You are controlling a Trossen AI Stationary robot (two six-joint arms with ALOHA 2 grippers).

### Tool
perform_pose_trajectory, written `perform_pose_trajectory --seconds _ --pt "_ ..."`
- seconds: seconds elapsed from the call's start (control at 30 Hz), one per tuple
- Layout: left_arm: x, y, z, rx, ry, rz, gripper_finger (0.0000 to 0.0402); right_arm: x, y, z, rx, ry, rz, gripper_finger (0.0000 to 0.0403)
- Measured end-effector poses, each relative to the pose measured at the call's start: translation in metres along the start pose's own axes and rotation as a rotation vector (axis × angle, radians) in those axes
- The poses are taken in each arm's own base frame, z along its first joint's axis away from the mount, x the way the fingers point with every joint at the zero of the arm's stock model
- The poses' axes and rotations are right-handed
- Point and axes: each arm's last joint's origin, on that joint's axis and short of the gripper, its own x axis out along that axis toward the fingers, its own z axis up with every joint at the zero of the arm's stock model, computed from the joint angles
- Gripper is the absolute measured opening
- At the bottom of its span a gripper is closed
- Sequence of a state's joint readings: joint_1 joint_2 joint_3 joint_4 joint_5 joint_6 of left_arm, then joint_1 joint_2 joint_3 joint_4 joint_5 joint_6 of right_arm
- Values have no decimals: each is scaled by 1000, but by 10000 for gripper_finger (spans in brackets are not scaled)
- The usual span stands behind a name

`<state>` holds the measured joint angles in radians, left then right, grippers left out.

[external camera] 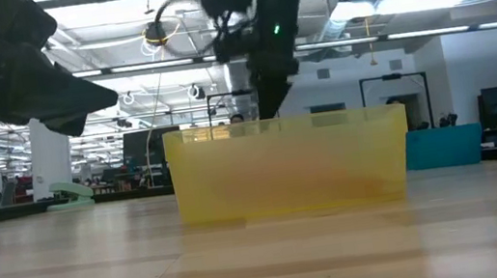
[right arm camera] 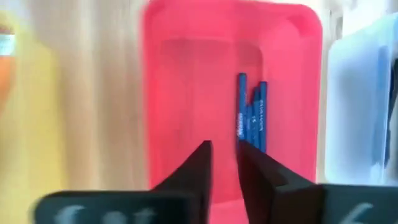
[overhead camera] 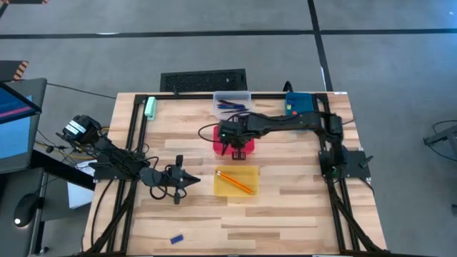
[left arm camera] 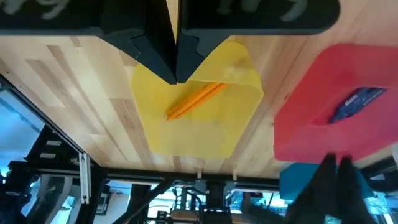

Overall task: Sort crayons/erasers/pens/pencils in bins
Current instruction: Put the blue eraser into the blue bin

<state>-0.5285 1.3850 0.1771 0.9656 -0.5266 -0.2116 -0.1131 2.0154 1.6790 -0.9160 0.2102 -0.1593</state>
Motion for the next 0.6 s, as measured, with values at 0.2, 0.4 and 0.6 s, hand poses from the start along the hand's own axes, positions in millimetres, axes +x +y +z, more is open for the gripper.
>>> perform_pose_trajectory --seconds 0.2,0.4,0.6 --pt "6 -5 3 27 42 -18 0 -30 25 -17 -9 -185 2 8" --pt "18 -15 11 76 147 -46 0 -31 45 -54 34 -450 69 12" --pt "28 -26 21 42 389 -26 0 -28 68 -94 73 -712 141 7"
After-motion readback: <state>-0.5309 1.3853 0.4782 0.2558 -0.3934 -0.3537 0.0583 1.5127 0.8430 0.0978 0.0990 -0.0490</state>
